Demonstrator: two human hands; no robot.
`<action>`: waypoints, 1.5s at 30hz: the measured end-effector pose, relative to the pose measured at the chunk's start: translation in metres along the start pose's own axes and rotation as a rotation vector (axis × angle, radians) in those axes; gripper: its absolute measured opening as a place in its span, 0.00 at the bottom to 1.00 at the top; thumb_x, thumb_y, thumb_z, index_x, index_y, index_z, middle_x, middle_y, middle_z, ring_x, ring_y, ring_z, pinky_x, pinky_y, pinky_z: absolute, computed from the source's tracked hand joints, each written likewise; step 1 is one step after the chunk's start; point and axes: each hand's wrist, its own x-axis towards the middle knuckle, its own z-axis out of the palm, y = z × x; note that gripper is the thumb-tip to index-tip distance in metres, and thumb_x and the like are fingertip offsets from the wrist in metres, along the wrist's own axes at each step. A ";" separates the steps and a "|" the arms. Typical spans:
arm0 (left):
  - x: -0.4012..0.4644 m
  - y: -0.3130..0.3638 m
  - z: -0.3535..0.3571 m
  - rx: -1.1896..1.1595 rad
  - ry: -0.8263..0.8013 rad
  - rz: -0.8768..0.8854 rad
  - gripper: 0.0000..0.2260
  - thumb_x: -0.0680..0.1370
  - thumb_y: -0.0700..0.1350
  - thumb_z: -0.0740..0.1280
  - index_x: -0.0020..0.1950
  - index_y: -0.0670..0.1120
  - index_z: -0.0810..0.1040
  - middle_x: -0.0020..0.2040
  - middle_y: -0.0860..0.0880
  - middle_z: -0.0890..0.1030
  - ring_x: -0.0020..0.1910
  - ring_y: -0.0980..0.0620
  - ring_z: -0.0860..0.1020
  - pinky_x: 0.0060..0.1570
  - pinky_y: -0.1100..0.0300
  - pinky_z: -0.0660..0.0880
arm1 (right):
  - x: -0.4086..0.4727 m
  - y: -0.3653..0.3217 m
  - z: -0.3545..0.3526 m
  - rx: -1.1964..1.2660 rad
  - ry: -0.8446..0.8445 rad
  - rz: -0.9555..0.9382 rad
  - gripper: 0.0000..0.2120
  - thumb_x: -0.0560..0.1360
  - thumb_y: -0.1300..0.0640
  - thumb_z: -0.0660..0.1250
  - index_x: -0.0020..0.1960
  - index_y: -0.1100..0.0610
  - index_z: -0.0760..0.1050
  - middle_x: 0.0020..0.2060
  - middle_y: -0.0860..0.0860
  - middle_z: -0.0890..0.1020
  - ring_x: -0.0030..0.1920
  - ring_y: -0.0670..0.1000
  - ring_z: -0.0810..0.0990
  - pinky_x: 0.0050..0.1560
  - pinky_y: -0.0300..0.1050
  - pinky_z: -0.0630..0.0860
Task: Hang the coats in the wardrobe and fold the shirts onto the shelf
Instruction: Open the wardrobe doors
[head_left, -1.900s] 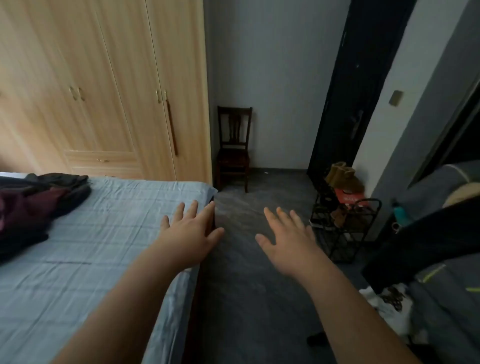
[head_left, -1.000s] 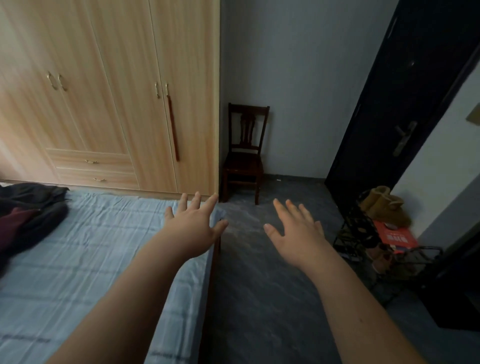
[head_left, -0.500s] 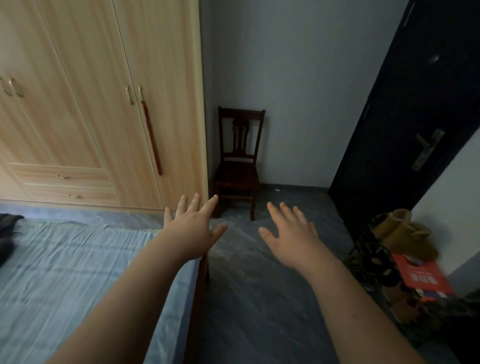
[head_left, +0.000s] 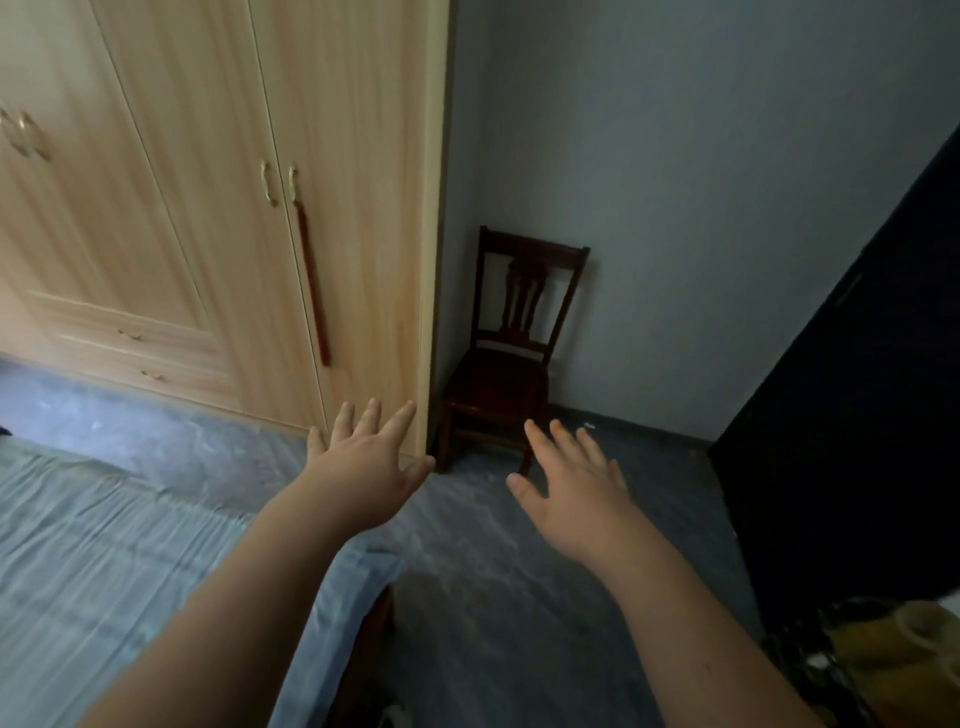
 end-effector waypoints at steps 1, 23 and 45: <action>0.023 -0.004 -0.001 -0.010 0.006 -0.020 0.33 0.78 0.69 0.49 0.78 0.62 0.39 0.81 0.48 0.43 0.79 0.42 0.40 0.75 0.36 0.44 | 0.025 0.000 -0.002 -0.001 -0.002 -0.011 0.33 0.80 0.34 0.50 0.79 0.41 0.39 0.80 0.46 0.43 0.79 0.52 0.39 0.77 0.63 0.44; 0.435 -0.171 -0.104 -0.092 0.149 -0.500 0.34 0.78 0.69 0.49 0.79 0.60 0.41 0.81 0.48 0.44 0.79 0.42 0.42 0.75 0.36 0.46 | 0.559 -0.148 -0.061 -0.114 -0.111 -0.473 0.33 0.80 0.33 0.46 0.79 0.40 0.37 0.80 0.45 0.43 0.79 0.52 0.39 0.77 0.63 0.44; 0.477 -0.402 -0.135 -0.268 0.263 -1.282 0.33 0.78 0.68 0.52 0.78 0.62 0.40 0.81 0.50 0.43 0.79 0.45 0.41 0.75 0.38 0.45 | 0.776 -0.464 0.030 -0.324 -0.399 -1.192 0.32 0.79 0.32 0.43 0.77 0.38 0.34 0.80 0.44 0.39 0.79 0.54 0.36 0.77 0.62 0.40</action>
